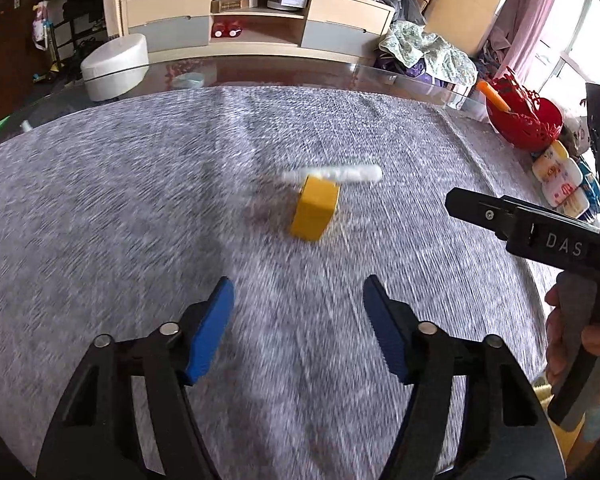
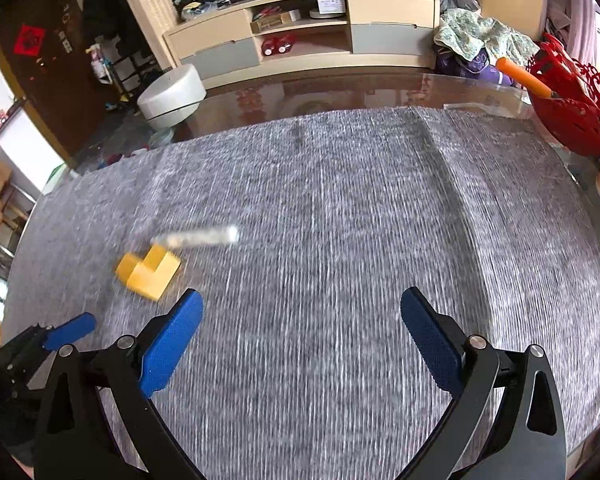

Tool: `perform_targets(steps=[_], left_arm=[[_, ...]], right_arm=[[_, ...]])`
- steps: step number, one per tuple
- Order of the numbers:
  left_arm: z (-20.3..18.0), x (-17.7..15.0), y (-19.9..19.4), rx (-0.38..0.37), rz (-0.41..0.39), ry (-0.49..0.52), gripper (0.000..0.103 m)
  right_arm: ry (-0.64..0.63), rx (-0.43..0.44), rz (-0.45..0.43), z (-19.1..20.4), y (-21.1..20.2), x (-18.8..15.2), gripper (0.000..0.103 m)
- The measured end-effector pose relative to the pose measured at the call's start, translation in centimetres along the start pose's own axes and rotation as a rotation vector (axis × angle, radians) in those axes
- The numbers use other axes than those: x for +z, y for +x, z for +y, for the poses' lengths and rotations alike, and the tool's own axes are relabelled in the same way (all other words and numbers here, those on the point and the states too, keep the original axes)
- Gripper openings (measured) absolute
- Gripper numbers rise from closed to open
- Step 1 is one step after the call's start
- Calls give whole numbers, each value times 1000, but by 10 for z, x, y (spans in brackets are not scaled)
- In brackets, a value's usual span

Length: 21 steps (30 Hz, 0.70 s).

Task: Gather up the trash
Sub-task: 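Grasp the yellow block with the left gripper while the right gripper grasps the white stick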

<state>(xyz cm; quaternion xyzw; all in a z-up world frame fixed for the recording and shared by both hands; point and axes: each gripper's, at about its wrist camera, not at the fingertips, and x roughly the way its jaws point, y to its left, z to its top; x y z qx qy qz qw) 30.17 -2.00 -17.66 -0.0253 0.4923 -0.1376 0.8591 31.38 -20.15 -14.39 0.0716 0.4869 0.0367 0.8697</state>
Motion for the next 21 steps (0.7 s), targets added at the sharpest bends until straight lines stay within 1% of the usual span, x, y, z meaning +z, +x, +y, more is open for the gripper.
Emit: perform_targets(steps=[2,6,9,10,11,12,17,21], left_arm=[[-1,8,10,-6,2,4,53],[-6,19,25,-9,6,34,49],[-8,25,29,-21,-5,49,44],[-8,26,30,-25,-6,56,36],[-9,28,31,-25,-6,65,23],[-9,29,32,-20,-5,70,20],[-3,36,33,13,-20,78,19],[11,43,35,26,-23,55,19]], right_arm=[[7,-1,4,-2,4,4,99],[11,-2,8,-5,12,10,99],[10,0,16,-5,18,13,99],[6,2,20,-5,20,13,99],[1,5,23,-4,22,13,99],[-5,8,26,-4,24,13,99],[-59,28,28,6,32,13,99],[-140,53,32,26,40,12,99]])
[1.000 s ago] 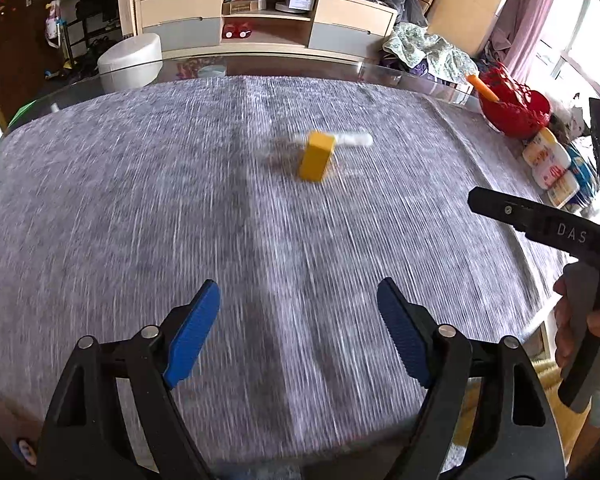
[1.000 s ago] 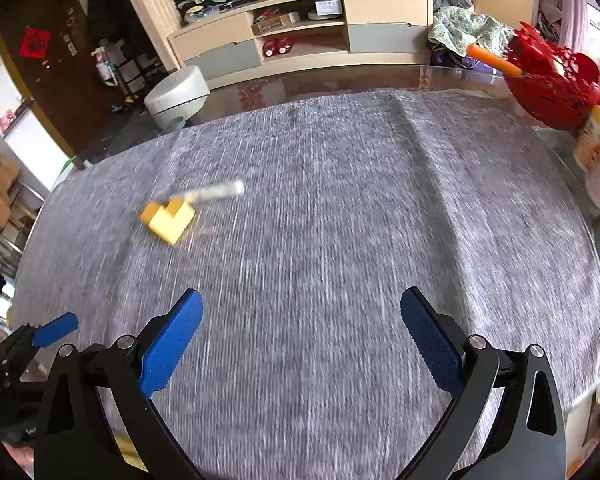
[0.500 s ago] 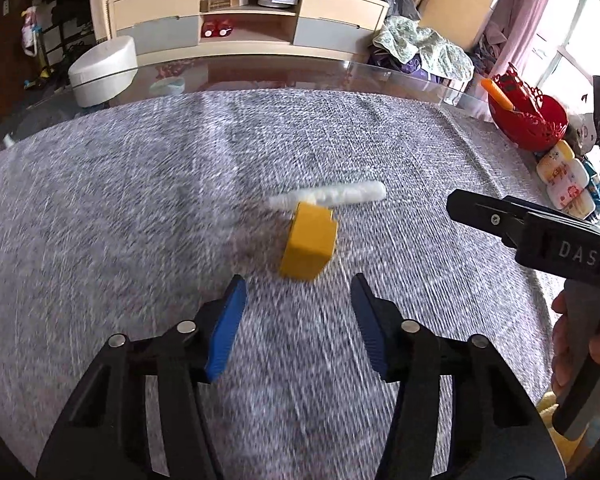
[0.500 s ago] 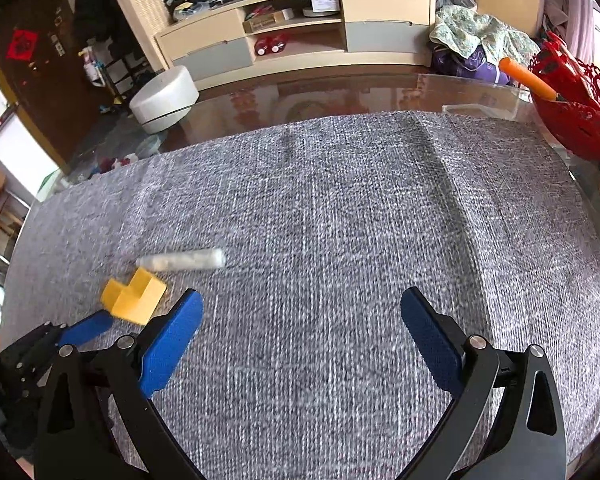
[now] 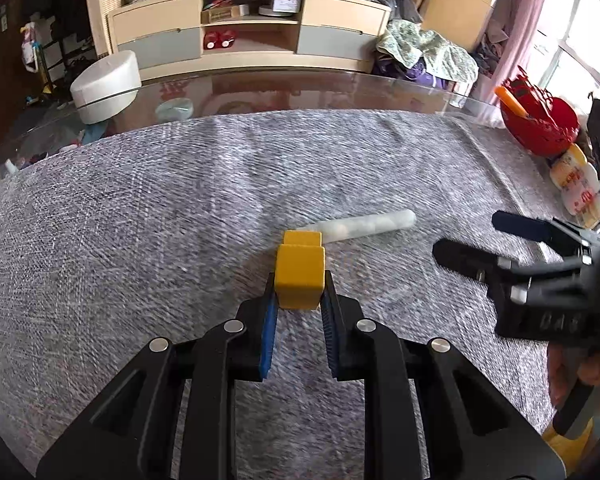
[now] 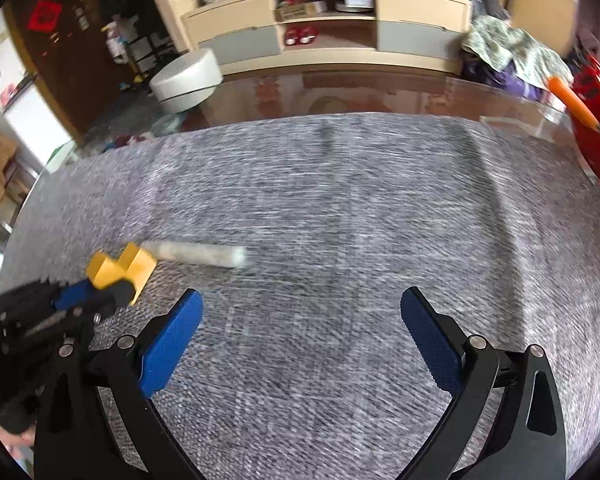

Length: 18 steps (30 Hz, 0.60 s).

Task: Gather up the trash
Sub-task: 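Grasp the yellow block with the left gripper while the right gripper grasps the white stick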

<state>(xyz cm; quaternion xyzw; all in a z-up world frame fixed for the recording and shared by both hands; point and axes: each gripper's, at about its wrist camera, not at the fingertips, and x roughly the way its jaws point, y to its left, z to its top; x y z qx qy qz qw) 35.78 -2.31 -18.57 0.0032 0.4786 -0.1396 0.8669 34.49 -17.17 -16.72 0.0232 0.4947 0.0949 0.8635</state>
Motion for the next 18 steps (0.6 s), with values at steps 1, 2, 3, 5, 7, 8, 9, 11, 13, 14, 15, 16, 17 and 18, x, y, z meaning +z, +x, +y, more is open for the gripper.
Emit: perform_targets(steps=[1,2,3,5,7,8,9,11,13,14,15,16,17,18], left_arm=[[3,2,1,1,0,-2,19],[4,4,2,3,0,-3,19],[6,7,2,6,0,-5,19],[9,10,4,14,0,-8,19],[15,14,4,23,1,-15,19],[18,15,4,26,1,-19,19],[22,17,4,30,2,-24,19],[30,19,4,34,2,-33,19],[38,22,3,48,2,-45,19],[41,23,3,53,2,-50,19],[46,25,3,57,3,-58,19],[48,25,3,60,5,-61,19],[51,26,2,66,6,-65,19],[53,27,2,68,7,-68,19]], right_arm=[[-19,1,0,3,2,2,99],[-40,3,-1,7,5,3,99],[-59,4,-1,11,8,5,98],[-106,5,-4,20,15,11,98],[-142,3,-5,28,22,17,97],[-161,6,-5,31,26,21,94],[-175,7,-2,34,29,25,92],[-193,10,5,38,37,31,89],[-213,4,-8,42,39,36,83],[-214,9,-9,43,39,38,75],[-215,11,-13,45,38,39,63],[-221,12,-15,48,37,41,58],[-230,19,-13,50,37,41,48],[-240,32,-9,53,36,42,35]])
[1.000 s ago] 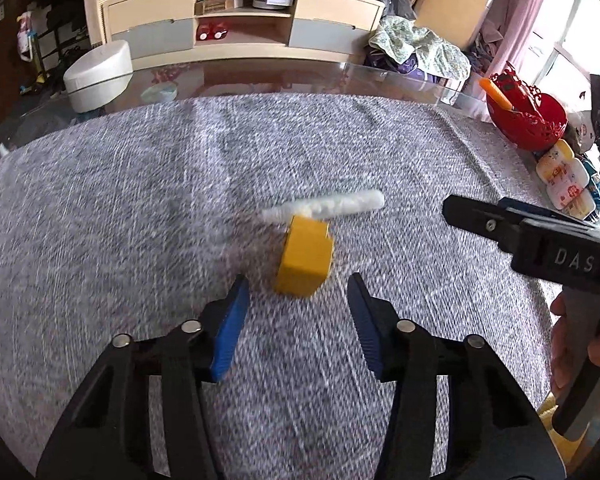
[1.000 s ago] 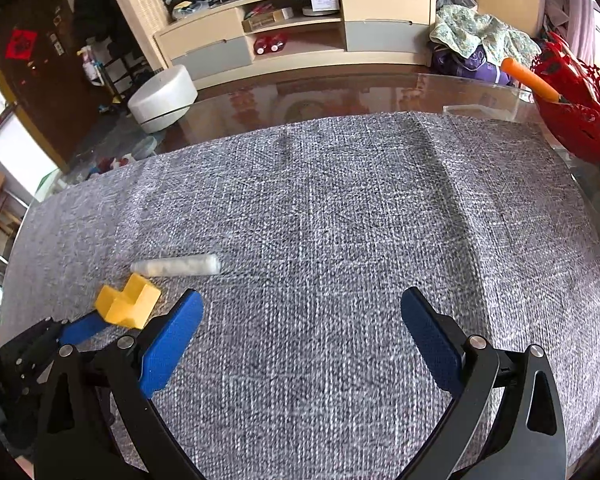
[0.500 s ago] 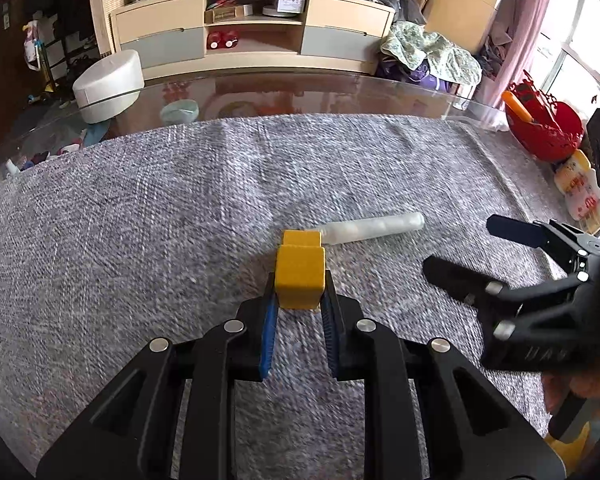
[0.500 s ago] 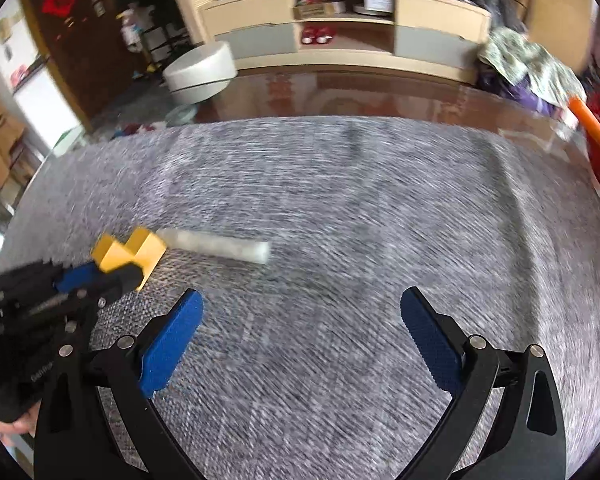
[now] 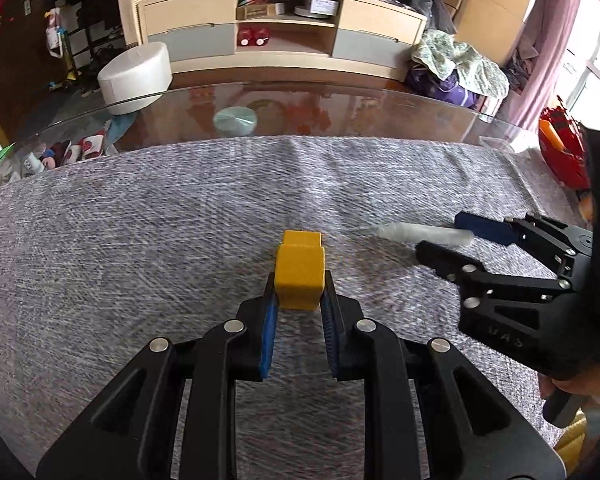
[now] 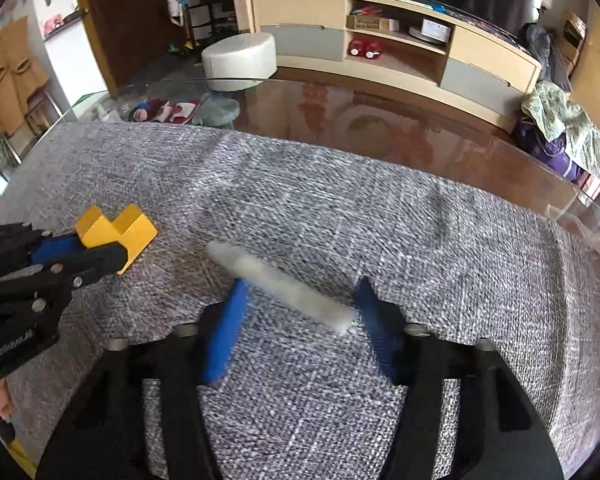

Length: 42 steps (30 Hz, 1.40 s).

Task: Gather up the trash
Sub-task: 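Grasp the yellow block with the left gripper while the right gripper grasps the white stick, then lower both tools over the grey bin and open both grippers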

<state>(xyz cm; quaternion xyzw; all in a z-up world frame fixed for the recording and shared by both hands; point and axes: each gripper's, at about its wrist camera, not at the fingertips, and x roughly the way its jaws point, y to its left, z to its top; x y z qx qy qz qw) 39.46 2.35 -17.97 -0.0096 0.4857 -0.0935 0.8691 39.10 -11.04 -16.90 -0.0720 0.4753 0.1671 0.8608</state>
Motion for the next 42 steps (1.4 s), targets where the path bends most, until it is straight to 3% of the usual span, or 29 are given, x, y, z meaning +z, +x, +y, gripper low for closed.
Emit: perform_targets(steps=[2,4,10,22,33,42], left_arm=[[2,0,-2,1,0,-5,19],[2,0,-7,-1,-4,-4,19],[-2,-11,-25,-10,-13,0,19],[-35,-60,-110,-49,-74,36,19],[-66,-140,-201,-67,-148,62,19],[-91,-222,-230,-104,-139,72,19]], right_arm=[[-16,0,7,5,0,1,19],[-20,-1,13,8,-1,1,14],[16,64,38,12,-15,-12,14],[104,14,-33,11,-119,-72,14],[148,-12,-95,19,-215,-159,14],[162,21,-85,43,-242,-232,14]])
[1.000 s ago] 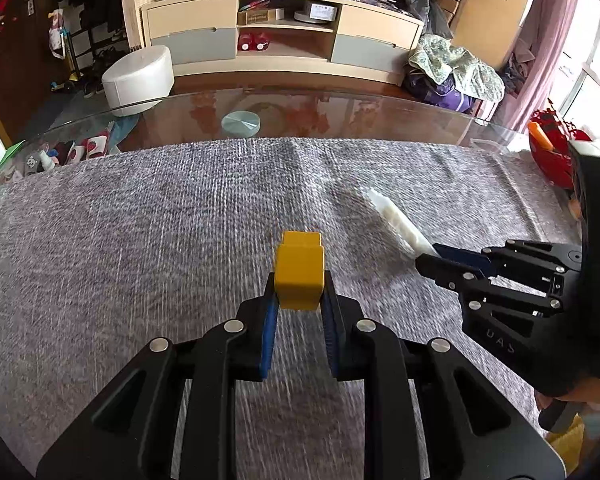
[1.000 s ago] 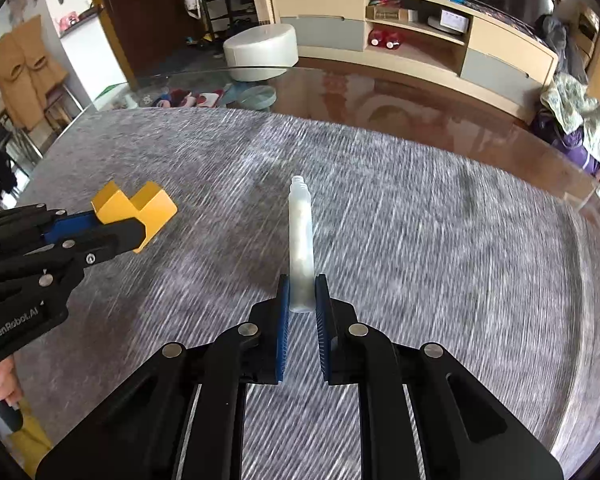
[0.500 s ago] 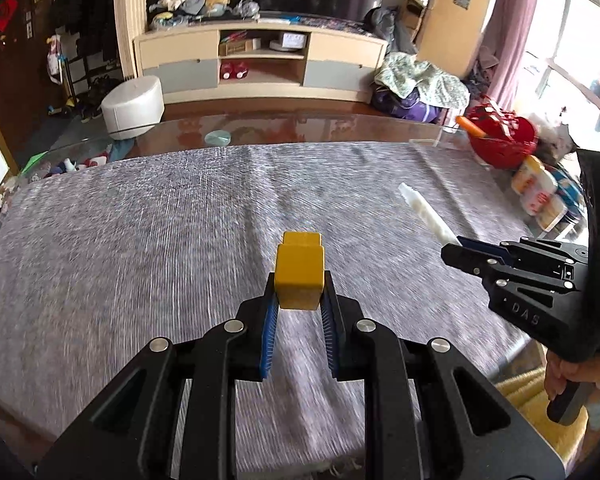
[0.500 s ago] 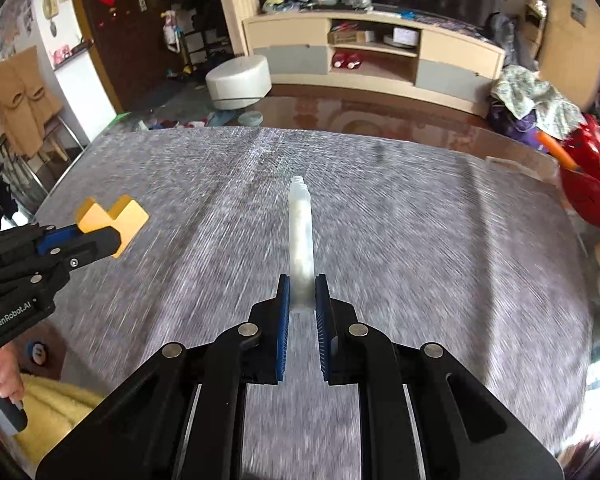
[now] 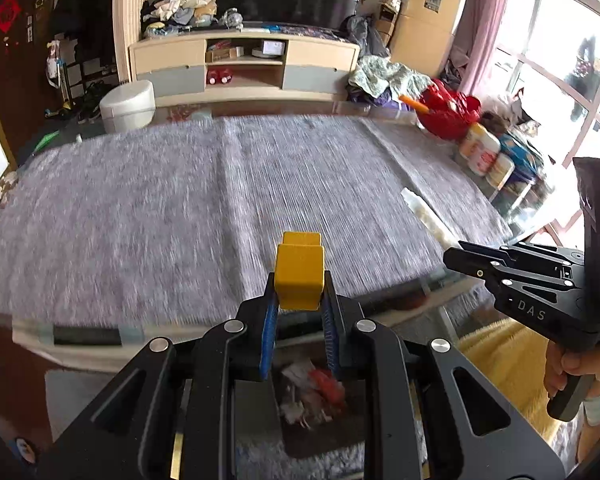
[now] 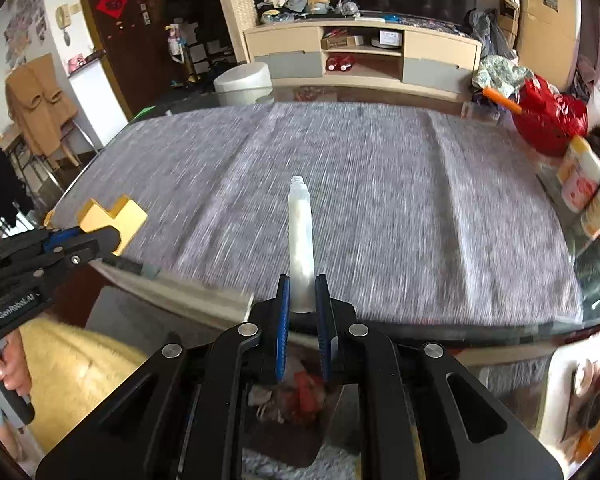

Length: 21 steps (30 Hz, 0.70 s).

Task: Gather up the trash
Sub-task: 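Lower both tools over the grey bin and open both grippers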

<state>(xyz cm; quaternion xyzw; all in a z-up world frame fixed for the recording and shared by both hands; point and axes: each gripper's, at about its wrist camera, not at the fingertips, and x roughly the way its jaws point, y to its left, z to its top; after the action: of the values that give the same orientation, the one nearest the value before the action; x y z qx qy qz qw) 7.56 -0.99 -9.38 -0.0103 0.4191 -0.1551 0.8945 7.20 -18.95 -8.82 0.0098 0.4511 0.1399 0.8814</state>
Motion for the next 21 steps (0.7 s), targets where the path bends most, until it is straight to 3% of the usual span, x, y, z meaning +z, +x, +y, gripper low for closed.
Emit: perform_targets(steps=[12,21], left_arm=[[-17,-96,24,-37,134,-21,19],[-20,-135,69,-59,269,-29,19]], right_arm=[[43,45,125,3,25,-82,14],[126,64,257,-7,73,-119,14]])
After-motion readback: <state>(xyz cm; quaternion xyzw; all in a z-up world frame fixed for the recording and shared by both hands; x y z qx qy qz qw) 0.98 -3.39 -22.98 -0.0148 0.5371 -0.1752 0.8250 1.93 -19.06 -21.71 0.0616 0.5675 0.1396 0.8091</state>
